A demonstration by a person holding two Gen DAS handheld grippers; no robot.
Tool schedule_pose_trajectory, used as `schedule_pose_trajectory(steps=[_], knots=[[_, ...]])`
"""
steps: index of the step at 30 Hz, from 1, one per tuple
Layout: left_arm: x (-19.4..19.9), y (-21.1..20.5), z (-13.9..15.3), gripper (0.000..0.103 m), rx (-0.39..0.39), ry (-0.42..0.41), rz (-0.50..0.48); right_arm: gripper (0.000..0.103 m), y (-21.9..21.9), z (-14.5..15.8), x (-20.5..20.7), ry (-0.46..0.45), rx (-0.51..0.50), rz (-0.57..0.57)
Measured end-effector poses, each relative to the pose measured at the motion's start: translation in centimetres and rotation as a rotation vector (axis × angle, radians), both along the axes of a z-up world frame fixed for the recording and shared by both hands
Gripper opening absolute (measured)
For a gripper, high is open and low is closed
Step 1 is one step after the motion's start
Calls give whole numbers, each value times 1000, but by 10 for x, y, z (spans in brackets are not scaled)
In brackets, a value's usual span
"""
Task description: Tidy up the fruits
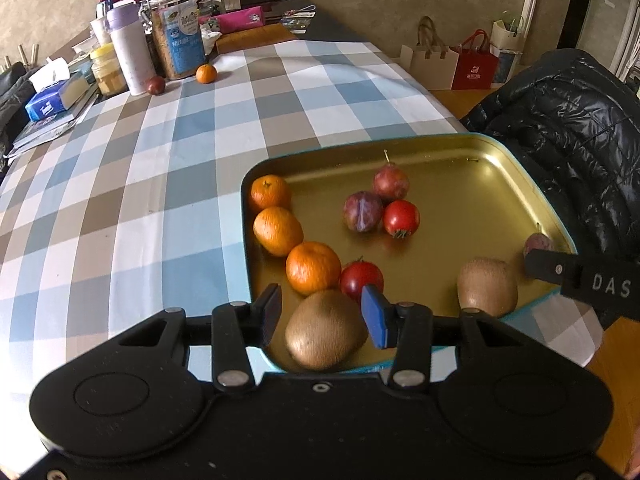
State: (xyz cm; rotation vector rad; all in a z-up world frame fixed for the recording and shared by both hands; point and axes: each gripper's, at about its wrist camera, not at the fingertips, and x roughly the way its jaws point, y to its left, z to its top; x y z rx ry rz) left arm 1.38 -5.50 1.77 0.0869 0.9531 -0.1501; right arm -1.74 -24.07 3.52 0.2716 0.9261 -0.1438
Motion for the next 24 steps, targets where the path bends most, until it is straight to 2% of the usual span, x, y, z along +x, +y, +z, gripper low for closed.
schedule_pose_trajectory(steps=[10, 24], knots=[[-23, -1, -9, 54, 6, -3, 27, 37, 8, -14, -22, 8, -46, 25], [-37, 11, -15, 54, -47, 24, 55, 37, 20, -14, -35, -2, -54, 50]])
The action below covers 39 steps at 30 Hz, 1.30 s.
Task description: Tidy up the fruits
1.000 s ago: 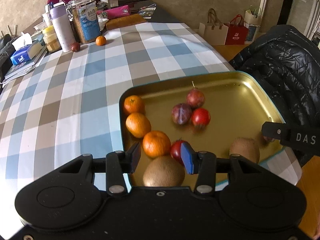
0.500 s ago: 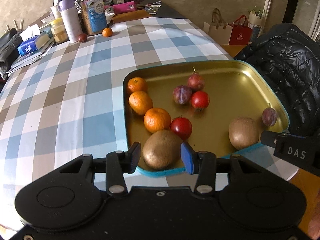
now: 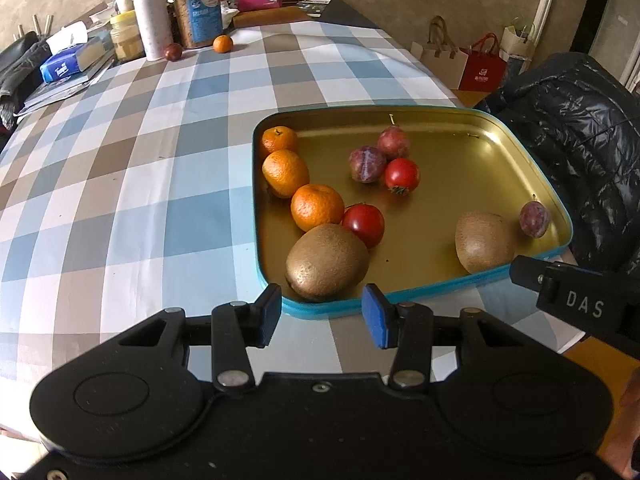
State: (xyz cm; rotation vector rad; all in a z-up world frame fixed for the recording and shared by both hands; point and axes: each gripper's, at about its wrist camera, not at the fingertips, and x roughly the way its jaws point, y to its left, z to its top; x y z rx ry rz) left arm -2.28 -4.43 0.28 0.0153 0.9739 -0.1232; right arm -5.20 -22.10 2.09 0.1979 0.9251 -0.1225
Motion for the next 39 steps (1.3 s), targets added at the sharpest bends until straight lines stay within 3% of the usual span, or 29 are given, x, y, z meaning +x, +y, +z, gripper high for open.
schedule_pose_trajectory(steps=[39], knots=[[6, -1, -5, 54, -1, 22, -3, 37, 0, 0, 8, 10, 1, 1]])
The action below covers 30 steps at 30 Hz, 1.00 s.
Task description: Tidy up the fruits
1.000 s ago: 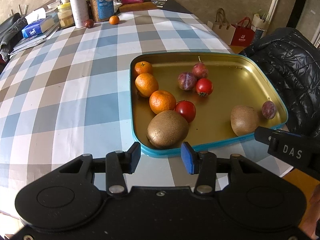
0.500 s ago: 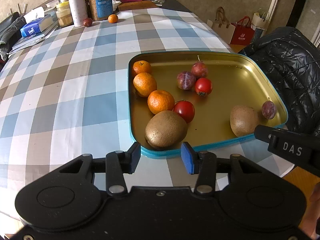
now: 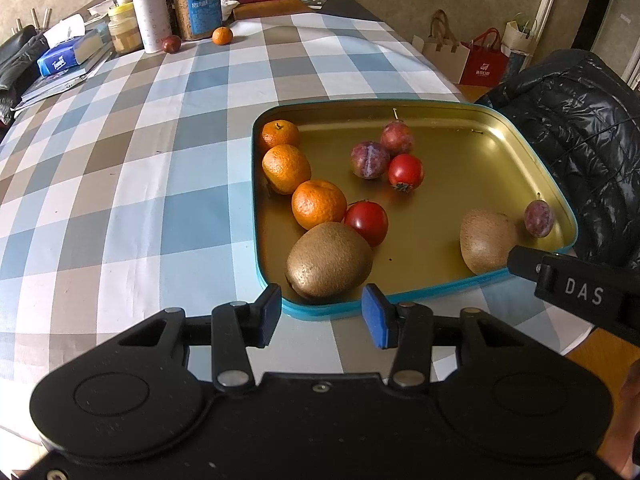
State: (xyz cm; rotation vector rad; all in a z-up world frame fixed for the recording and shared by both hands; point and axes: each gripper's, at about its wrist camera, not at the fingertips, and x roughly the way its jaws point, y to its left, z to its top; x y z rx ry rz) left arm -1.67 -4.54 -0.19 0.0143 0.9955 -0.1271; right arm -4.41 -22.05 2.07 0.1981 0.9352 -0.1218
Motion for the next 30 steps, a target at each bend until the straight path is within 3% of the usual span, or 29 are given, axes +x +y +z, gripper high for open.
schedule_pose_trajectory(steps=[30], knots=[[6, -1, -3, 54, -3, 13, -1, 37, 0, -1, 9, 14, -1, -2]])
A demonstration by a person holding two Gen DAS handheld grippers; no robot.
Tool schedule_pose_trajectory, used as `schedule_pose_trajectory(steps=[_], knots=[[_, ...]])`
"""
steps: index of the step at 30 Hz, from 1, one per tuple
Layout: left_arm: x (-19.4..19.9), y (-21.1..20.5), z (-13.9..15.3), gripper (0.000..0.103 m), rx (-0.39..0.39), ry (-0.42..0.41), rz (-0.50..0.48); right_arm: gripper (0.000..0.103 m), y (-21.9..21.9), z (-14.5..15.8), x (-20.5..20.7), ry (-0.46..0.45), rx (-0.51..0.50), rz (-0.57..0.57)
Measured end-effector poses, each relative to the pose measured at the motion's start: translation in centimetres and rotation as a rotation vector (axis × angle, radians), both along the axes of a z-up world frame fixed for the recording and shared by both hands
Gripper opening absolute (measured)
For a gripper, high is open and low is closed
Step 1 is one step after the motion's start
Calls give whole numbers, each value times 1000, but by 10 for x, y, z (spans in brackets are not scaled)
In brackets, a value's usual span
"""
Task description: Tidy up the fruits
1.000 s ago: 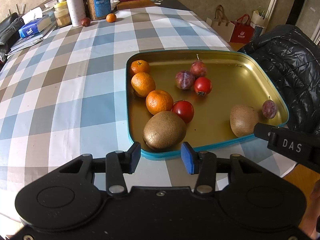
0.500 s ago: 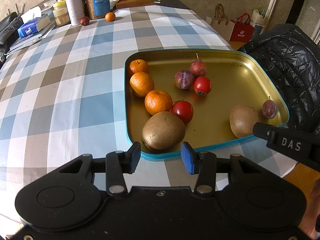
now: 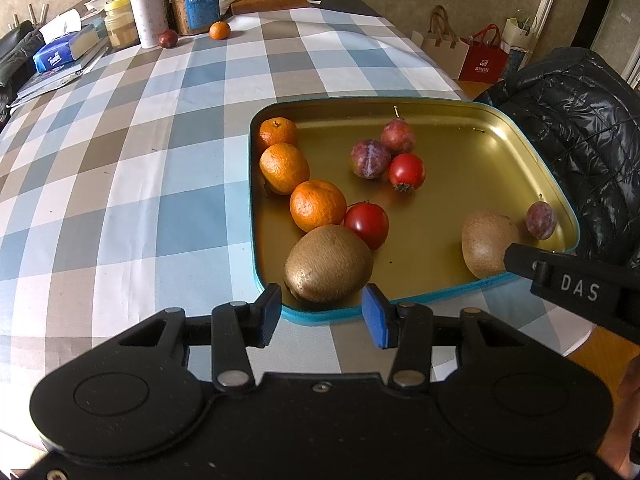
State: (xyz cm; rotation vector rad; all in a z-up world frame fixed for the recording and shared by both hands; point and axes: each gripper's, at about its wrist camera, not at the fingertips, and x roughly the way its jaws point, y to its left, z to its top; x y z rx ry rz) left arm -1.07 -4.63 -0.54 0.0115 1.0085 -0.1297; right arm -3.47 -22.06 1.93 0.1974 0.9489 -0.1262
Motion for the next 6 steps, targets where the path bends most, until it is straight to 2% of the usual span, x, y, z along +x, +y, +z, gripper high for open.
schedule_pose_trajectory(steps=[6], knots=[[2, 1, 1, 54, -2, -5, -2, 37, 1, 1, 2, 1, -1, -1]])
